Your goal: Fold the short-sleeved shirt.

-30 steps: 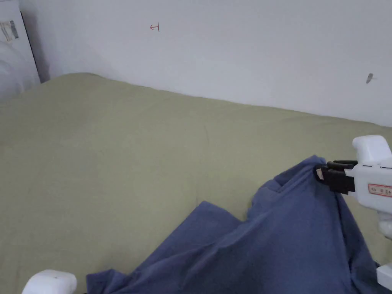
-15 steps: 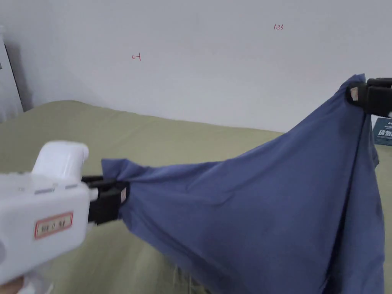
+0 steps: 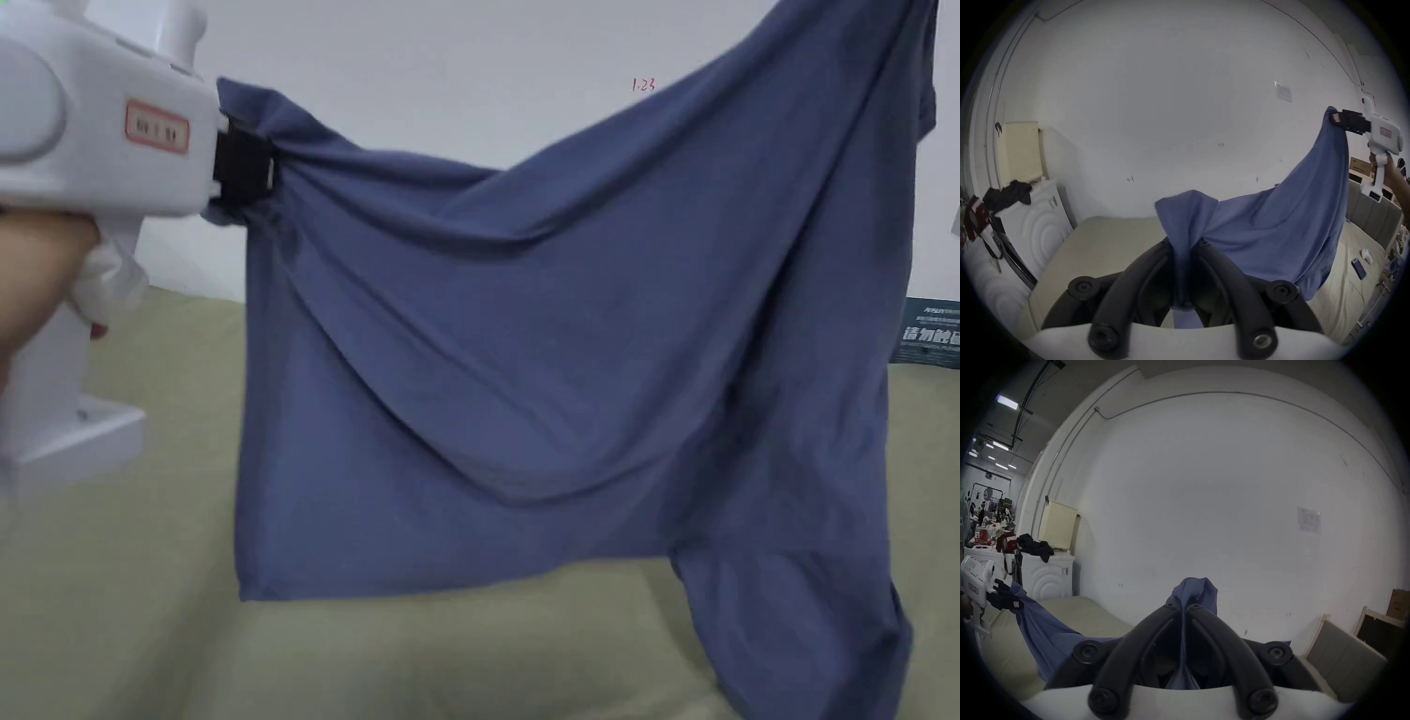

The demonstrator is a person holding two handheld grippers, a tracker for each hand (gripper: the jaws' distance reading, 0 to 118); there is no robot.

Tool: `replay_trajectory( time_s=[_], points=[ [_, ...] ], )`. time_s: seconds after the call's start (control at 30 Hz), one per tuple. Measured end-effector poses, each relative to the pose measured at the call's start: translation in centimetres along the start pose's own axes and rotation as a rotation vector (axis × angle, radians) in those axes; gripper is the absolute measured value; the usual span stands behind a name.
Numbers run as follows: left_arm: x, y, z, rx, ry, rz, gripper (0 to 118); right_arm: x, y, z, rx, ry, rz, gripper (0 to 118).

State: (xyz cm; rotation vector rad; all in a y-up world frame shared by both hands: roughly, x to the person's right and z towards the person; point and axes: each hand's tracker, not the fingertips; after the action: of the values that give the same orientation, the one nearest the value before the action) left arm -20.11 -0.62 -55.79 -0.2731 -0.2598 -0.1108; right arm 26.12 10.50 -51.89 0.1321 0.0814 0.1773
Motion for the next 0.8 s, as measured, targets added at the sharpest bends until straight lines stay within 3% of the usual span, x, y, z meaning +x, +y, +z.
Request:
replay_trajectory(
  time_s=[0.23,0.4,0.8],
  points=[
    [-2.5,5.1,-3.6,0.056,0.098,-0.019,10,1.1,3.2,-3.9,0.070,-0.014,0.048,4],
    [-4.3,6.8,-4.6,0.087,0.143,0.001,10,1.7,3.7,-4.8,0.085,-0.015,0.041,4],
    [-6.1,-3.6,-6.5,-0.049,0.077,-0.007,10,0.0,-7.2,-1.9,-0.120,0.123,-0.019,4]
  ],
)
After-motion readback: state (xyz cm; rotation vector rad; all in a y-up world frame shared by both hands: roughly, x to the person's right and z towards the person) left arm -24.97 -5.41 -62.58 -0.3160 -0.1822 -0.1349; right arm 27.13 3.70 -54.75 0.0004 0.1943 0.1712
